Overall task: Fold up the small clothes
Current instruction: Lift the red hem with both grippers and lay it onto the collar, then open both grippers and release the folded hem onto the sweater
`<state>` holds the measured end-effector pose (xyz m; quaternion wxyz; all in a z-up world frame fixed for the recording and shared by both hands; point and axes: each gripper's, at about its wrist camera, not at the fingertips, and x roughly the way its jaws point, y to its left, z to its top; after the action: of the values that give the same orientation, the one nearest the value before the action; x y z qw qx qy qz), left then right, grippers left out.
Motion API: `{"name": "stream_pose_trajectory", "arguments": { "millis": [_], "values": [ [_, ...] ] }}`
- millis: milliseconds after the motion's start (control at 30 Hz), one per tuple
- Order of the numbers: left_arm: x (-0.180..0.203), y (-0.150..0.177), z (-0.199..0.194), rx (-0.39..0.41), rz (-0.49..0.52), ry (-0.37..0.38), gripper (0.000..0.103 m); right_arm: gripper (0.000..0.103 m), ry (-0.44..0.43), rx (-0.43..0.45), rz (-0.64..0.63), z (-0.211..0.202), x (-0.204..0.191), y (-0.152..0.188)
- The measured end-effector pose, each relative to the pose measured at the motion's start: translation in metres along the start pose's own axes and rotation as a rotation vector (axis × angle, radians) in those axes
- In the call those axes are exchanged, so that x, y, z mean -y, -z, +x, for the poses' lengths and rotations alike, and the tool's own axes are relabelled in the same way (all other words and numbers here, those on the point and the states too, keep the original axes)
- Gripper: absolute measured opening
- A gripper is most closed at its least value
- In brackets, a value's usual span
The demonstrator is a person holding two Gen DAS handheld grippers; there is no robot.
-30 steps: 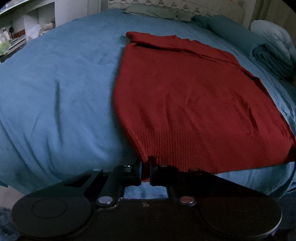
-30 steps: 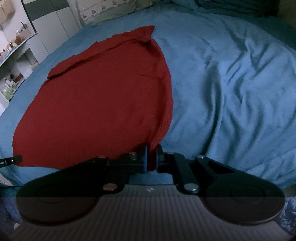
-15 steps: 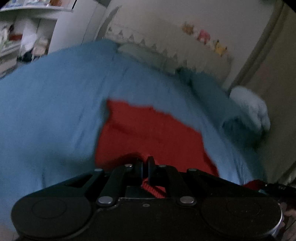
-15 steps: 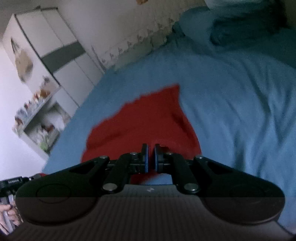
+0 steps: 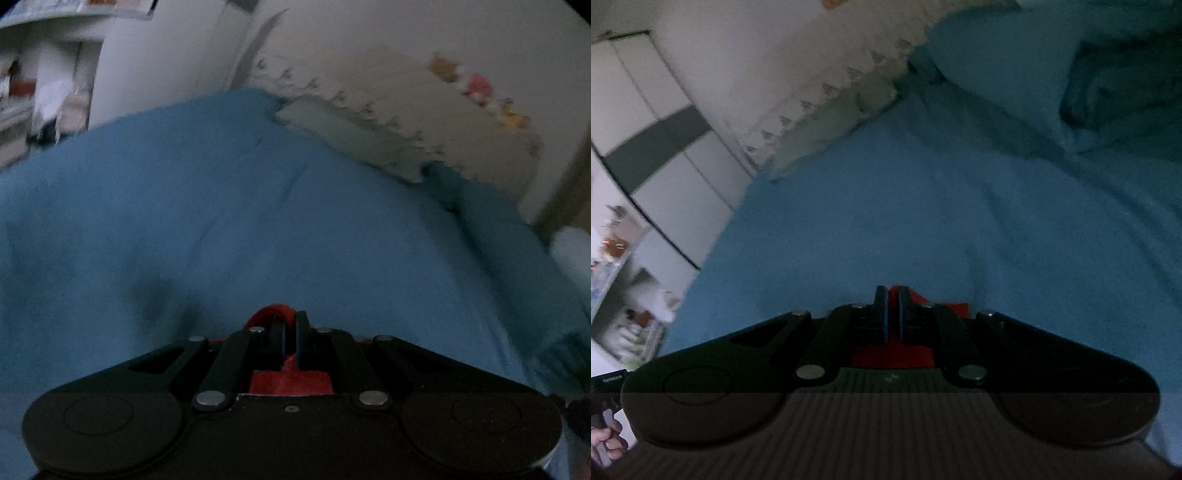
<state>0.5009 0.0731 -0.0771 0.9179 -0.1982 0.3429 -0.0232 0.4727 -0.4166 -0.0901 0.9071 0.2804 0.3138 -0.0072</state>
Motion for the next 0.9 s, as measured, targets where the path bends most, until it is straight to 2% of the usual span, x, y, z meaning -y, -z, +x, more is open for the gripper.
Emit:
{"name": "stream_pose_trajectory", "arguments": {
  "millis": [67, 133, 267, 333, 367, 400, 467, 533, 633, 767, 900],
  "values": [
    [-0.01, 0.005, 0.034, -0.028, -0.046, -0.027, 0.004, 0.02, 0.024, -0.012, 0.048, 0.034, 0.011, 0.004],
    [-0.016, 0.006, 0.053, -0.036, -0.051, -0.052, 0.004, 0.02, 0.03, -0.002, 0.085, 0.055, 0.022, 0.007],
    [-0.019, 0.006, 0.068, -0.034, -0.029, -0.072, 0.005, 0.021, 0.023, 0.023, 0.052, 0.08, 0.025, 0.001],
    [-0.014, 0.007, 0.067, -0.027, 0.006, -0.083, 0.013, 0.032, 0.034, 0.033, 0.027, 0.081, 0.024, -0.002],
    [-0.01, 0.007, 0.062, -0.011, 0.033, -0.102, 0.04, 0.06, 0.033, 0.031, 0.02, 0.081, 0.022, -0.002],
    [-0.005, 0.008, 0.053, 0.018, 0.079, -0.13, 0.075, 0.089, 0.028, 0.036, -0.009, 0.076, 0.019, -0.003],
    [0.005, 0.018, 0.027, 0.099, 0.187, -0.173, 0.1, 0.103, 0.04, 0.118, -0.096, 0.053, 0.008, 0.004],
    [0.019, 0.037, -0.005, 0.162, 0.313, -0.164, 0.102, 0.103, -0.006, 0.15, -0.204, 0.027, -0.006, 0.019],
    [0.029, 0.075, -0.039, 0.093, 0.442, -0.115, 0.103, 0.103, -0.035, 0.104, -0.325, -0.004, -0.022, 0.054],
    [0.022, 0.131, -0.054, -0.008, 0.488, -0.061, 0.103, 0.103, -0.037, 0.054, -0.448, -0.028, -0.025, 0.114],
    [0.013, 0.164, -0.046, -0.082, 0.483, -0.104, 0.103, 0.103, 0.034, -0.04, -0.474, -0.014, -0.017, 0.151]
  ]
}}
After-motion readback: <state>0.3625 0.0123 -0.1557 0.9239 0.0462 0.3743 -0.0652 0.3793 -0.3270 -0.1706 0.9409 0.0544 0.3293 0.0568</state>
